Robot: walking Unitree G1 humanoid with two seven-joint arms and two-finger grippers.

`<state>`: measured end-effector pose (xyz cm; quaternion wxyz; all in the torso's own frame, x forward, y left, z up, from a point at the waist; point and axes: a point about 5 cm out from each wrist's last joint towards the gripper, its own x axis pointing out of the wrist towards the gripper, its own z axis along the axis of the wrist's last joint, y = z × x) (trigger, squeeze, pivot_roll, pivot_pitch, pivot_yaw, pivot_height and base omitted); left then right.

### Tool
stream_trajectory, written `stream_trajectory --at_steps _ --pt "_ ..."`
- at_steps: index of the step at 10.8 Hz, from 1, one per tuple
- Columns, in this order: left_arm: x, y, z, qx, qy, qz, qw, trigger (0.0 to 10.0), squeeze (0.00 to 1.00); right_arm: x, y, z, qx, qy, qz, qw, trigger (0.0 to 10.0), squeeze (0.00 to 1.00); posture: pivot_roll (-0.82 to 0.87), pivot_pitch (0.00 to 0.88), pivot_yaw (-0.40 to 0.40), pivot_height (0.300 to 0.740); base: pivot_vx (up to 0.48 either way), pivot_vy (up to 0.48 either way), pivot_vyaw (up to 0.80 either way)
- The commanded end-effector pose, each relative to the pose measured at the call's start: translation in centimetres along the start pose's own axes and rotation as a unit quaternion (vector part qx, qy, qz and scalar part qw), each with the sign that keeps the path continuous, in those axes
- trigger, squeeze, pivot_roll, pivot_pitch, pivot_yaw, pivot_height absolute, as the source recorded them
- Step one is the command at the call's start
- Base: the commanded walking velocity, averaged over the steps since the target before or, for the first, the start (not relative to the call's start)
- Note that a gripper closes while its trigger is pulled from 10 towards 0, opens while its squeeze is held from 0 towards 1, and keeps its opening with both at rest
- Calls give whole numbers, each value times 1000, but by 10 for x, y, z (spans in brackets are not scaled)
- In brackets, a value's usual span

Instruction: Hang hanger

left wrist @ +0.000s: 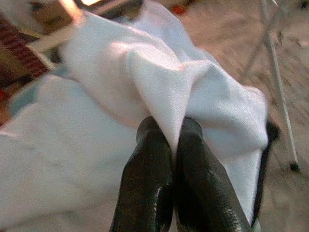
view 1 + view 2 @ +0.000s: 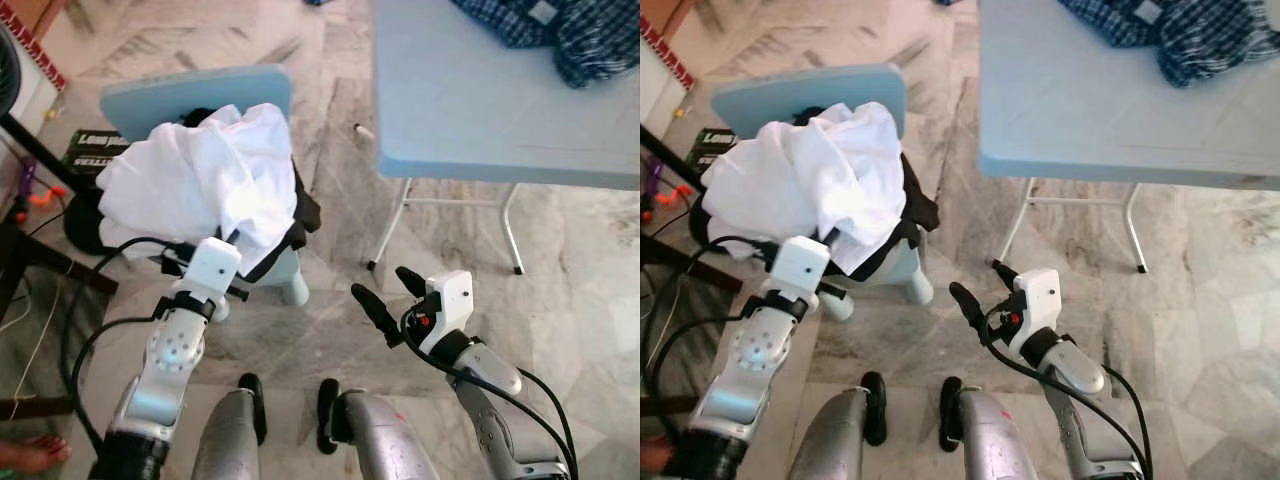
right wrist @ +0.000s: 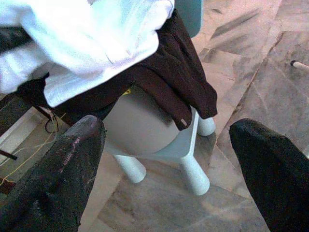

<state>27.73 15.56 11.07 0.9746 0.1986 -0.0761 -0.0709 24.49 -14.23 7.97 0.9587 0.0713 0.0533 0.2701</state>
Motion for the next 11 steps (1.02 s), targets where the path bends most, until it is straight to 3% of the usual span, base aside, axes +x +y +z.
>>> stream_trajectory --at_steps 1,3,4,5,6,7,8,9,11 --pt "-4 11 10 -19 -15 45 999 0 0 -3 -3 -7 2 9 -15 1000 10000 0 36 300 -23 740 0 0 0" --pt "2 30 45 -10 -86 92 992 0 0 -1 -3 -9 -1 7 -23 1000 10000 0 50 289 -17 740 0 0 0" --pt "10 38 77 12 -146 103 984 0 0 2 -2 -10 -4 4 -26 1000 10000 0 56 285 -16 740 0 0 0" --pt "14 42 105 21 -195 108 975 0 0 5 -4 -8 -10 -3 -36 999 10000 0 57 283 -14 740 0 0 0" --pt "12 40 116 29 -209 101 972 0 0 6 -10 -5 -29 -13 -64 997 10000 0 57 283 -13 740 0 0 0" --pt "4 35 96 22 -166 94 981 0 0 6 -17 -2 -47 -21 -86 995 10000 0 56 283 -9 740 0 0 0" --pt "-12 29 47 -6 -52 99 994 0 0 5 -25 1 -60 -26 -113 991 10000 0 57 280 -7 740 0 0 0" --pt "-24 24 17 -17 17 108 994 0 0 5 -32 2 -71 -29 -132 988 10000 0 55 279 -12 740 0 0 0" --pt "-32 22 3 -10 51 116 992 0 0 5 -37 8 -84 -40 -165 982 10000 0 31 301 -19 740 0 0 0"
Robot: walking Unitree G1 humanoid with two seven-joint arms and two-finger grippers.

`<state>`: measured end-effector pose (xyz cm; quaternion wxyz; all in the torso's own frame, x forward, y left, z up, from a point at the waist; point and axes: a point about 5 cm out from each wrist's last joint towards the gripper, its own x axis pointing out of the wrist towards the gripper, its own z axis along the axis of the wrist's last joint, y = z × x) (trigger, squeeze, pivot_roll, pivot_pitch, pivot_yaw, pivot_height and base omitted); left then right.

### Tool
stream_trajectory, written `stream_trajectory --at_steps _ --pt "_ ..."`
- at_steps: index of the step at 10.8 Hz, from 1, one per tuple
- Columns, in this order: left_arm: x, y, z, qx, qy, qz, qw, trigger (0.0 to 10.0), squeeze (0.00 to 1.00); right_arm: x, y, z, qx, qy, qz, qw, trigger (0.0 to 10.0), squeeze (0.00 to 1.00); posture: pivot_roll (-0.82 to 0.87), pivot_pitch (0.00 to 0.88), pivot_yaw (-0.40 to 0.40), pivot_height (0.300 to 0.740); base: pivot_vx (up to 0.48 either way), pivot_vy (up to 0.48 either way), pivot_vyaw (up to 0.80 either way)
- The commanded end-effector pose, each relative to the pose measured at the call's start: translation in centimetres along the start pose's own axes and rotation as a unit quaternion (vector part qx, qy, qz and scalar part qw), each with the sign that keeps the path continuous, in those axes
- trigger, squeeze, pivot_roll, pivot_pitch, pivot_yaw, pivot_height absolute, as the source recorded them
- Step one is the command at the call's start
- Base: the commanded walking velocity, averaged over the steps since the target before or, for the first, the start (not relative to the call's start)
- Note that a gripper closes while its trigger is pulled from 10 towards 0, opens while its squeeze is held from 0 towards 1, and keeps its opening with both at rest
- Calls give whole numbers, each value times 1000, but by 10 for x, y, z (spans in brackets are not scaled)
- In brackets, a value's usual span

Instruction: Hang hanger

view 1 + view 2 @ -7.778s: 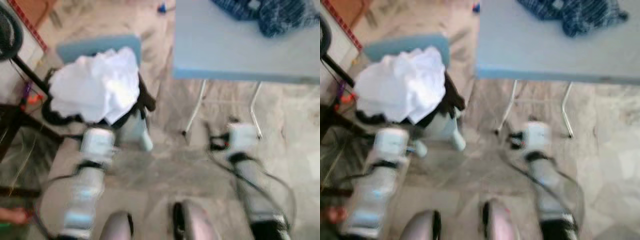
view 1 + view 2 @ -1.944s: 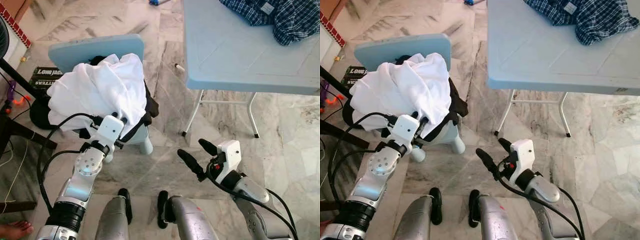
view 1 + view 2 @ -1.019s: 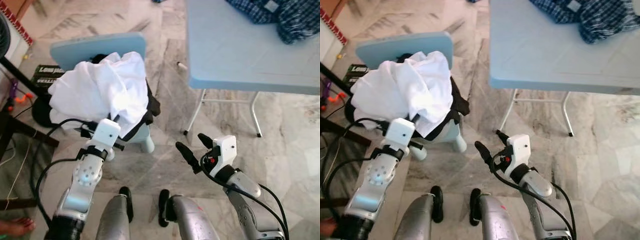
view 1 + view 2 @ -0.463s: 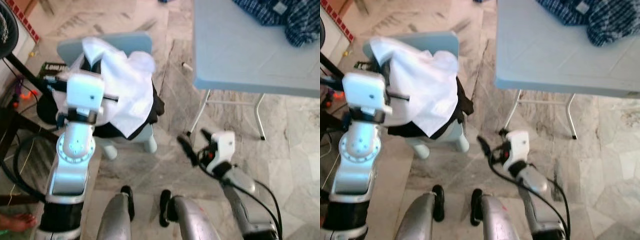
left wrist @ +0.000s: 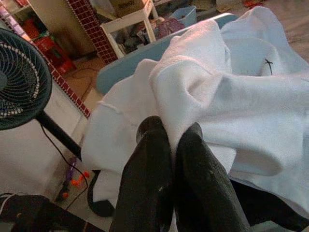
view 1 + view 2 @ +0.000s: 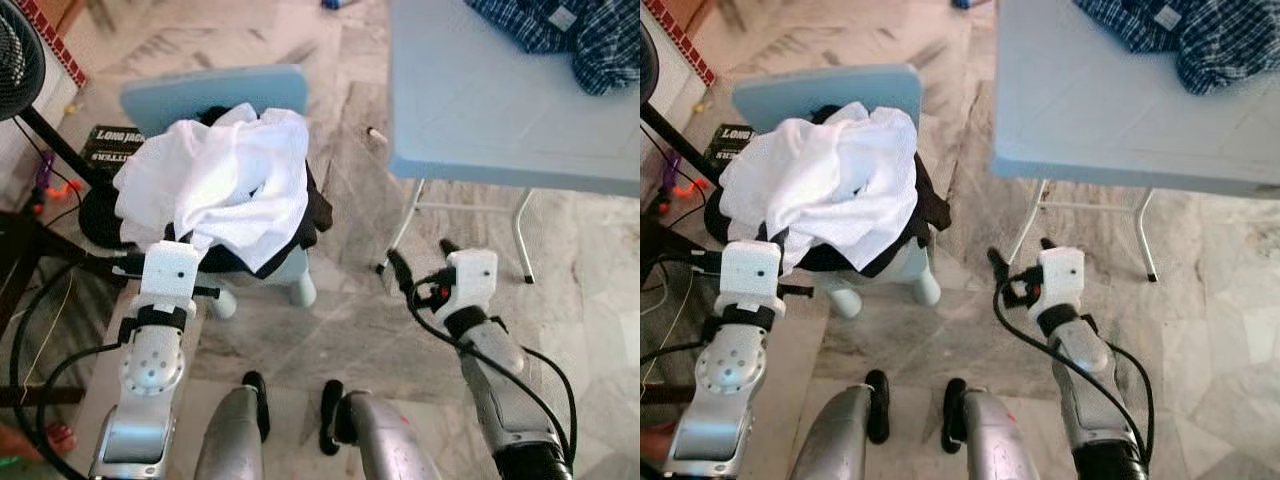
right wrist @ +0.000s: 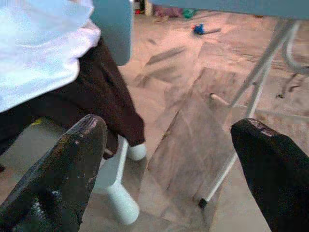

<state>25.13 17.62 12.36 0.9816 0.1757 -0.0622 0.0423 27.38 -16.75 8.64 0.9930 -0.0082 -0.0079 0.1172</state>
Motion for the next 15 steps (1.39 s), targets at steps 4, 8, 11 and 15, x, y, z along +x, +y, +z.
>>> stream_trajectory --at_steps 4,8,11,15 --pt "0 -3 -15 28 33 -13 999 10000 0 -11 0 -13 15 7 -64 998 10000 0 43 291 10 740 0 0 0" --pt "-1 -21 -14 0 27 -38 999 10000 0 -4 -18 1 -3 -30 -115 993 10000 0 48 228 -5 740 0 -141 0" --pt "11 -38 -21 -10 27 -58 998 10000 0 1 -10 -7 5 -23 -106 994 10000 0 31 118 -3 740 0 0 0" --pt "40 -43 -15 -4 -10 -72 997 10000 0 9 -17 -7 3 -38 -125 991 10000 0 5 10 28 740 0 0 0"
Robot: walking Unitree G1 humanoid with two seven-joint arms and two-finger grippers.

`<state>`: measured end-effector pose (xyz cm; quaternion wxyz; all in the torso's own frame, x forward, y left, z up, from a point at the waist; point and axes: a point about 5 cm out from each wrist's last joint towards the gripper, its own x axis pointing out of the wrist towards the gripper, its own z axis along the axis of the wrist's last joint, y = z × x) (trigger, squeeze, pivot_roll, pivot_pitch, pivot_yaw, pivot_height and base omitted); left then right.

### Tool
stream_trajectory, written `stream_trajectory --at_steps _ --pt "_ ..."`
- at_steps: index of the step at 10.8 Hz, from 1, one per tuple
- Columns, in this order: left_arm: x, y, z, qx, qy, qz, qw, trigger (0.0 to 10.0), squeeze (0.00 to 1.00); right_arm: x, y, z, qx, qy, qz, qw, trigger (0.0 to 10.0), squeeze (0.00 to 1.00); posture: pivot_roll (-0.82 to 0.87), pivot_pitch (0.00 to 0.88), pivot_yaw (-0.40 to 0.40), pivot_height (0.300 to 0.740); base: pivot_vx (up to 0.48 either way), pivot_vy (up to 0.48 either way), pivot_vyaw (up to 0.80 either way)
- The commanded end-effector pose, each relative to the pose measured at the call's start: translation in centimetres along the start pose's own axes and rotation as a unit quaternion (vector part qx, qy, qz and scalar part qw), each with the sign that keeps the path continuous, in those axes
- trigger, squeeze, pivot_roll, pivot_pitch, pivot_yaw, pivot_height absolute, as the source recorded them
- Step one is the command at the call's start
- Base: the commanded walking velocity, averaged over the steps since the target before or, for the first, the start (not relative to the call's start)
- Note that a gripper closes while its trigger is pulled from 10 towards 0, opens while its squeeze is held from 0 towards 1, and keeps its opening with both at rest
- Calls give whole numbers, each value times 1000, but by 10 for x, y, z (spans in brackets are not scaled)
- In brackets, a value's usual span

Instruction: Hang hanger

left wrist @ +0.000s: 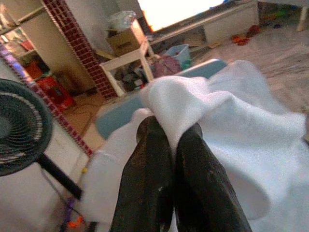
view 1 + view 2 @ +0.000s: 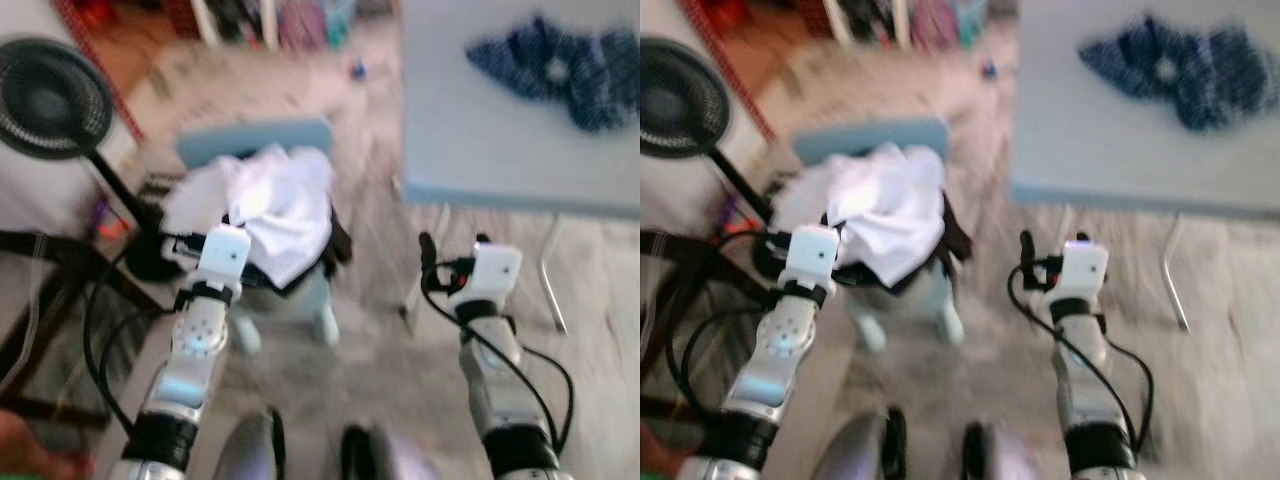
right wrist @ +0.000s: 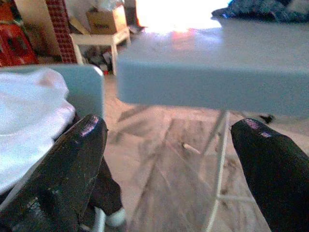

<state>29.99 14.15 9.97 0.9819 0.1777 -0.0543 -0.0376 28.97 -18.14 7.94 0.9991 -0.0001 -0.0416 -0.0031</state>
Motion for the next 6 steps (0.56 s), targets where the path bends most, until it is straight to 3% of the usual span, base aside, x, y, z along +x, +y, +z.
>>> stream_trajectory --at_steps 1,4,6 --pt "3 4 0 1 -5 10 1000 10000 0 1 -2 -1 -2 -2 -8 1000 10000 0 -4 0 28 740 0 0 0" --pt "17 12 7 11 -32 43 999 10000 0 2 -15 -7 -12 5 -19 1000 10000 0 -3 0 -12 740 0 0 0" --pt "25 15 11 1 -39 67 997 10000 0 11 -26 5 -29 -15 -27 999 10000 0 -17 0 -25 740 0 0 0"
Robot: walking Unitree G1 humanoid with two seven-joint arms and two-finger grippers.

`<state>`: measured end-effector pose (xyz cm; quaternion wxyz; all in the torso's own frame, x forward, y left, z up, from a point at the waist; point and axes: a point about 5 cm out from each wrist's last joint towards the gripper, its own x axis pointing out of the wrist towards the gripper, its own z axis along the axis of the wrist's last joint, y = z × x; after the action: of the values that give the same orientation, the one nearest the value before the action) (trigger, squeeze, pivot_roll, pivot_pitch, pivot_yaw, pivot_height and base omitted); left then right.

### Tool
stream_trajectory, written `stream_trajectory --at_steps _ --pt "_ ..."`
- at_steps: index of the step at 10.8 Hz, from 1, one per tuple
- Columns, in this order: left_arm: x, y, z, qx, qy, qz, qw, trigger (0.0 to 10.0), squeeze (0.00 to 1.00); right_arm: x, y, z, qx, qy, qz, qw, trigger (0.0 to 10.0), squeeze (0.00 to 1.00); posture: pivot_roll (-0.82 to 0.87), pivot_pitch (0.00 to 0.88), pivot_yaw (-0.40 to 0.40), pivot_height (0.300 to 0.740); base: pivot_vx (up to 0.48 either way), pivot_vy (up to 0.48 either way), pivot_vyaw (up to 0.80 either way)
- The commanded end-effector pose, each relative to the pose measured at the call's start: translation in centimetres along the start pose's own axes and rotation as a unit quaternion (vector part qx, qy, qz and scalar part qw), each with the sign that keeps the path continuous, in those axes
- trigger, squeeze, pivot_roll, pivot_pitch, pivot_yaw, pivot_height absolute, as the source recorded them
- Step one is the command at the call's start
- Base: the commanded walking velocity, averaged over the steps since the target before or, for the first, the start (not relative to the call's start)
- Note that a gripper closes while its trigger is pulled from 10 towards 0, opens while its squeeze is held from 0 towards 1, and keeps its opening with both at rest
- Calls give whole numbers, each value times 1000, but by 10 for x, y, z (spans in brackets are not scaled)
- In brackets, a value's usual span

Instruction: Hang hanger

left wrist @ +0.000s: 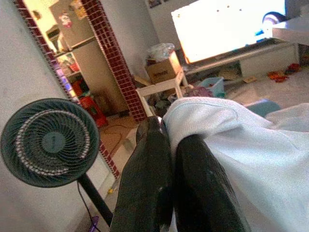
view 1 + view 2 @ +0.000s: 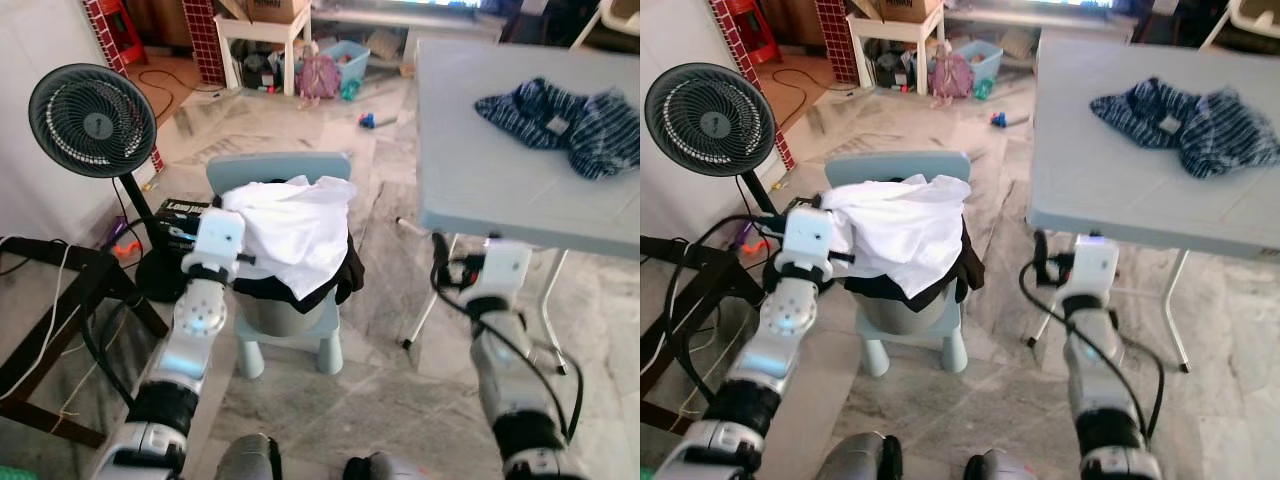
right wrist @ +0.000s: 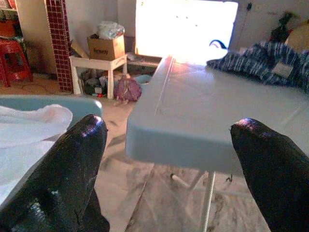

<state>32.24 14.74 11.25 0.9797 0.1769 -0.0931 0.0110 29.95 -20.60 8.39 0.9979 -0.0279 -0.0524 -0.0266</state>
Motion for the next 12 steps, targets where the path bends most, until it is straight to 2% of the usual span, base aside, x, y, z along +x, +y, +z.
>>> stream_trajectory --at_steps 1,3,5,6,7,8,10,12 --pt "9 10 7 -4 -19 23 1000 10000 0 -1 -8 3 -5 -10 -14 1000 10000 0 -31 0 -15 740 0 0 0" --pt "6 5 12 -12 -34 18 999 10000 0 -7 -14 1 -8 -10 -21 1000 10000 0 -40 28 -16 740 0 0 0" --pt "6 5 18 -17 -43 30 998 10000 0 -7 -8 5 -9 -13 -10 1000 10000 0 -35 73 -33 740 0 0 0" --pt "0 5 18 -27 -43 36 998 10000 0 -6 -7 12 -9 -26 -6 1000 10000 0 -32 95 -37 740 0 0 0" --pt "-2 9 14 -26 -39 41 998 10000 0 -6 -7 14 -4 -30 -9 1000 10000 0 -29 90 -33 740 0 -247 0" --pt "-1 16 12 -22 -33 51 998 10000 0 -8 -6 14 1 -31 -11 999 10000 0 -25 104 -23 740 0 -259 -800" --pt "-7 16 17 -20 -40 44 998 10000 0 -11 -4 15 5 -31 -15 999 10000 0 -14 136 -23 740 0 -266 -575" --pt "-18 13 15 -22 -34 41 998 10000 0 -16 0 10 5 -18 -10 1000 10000 0 -18 134 -23 740 0 -307 0"
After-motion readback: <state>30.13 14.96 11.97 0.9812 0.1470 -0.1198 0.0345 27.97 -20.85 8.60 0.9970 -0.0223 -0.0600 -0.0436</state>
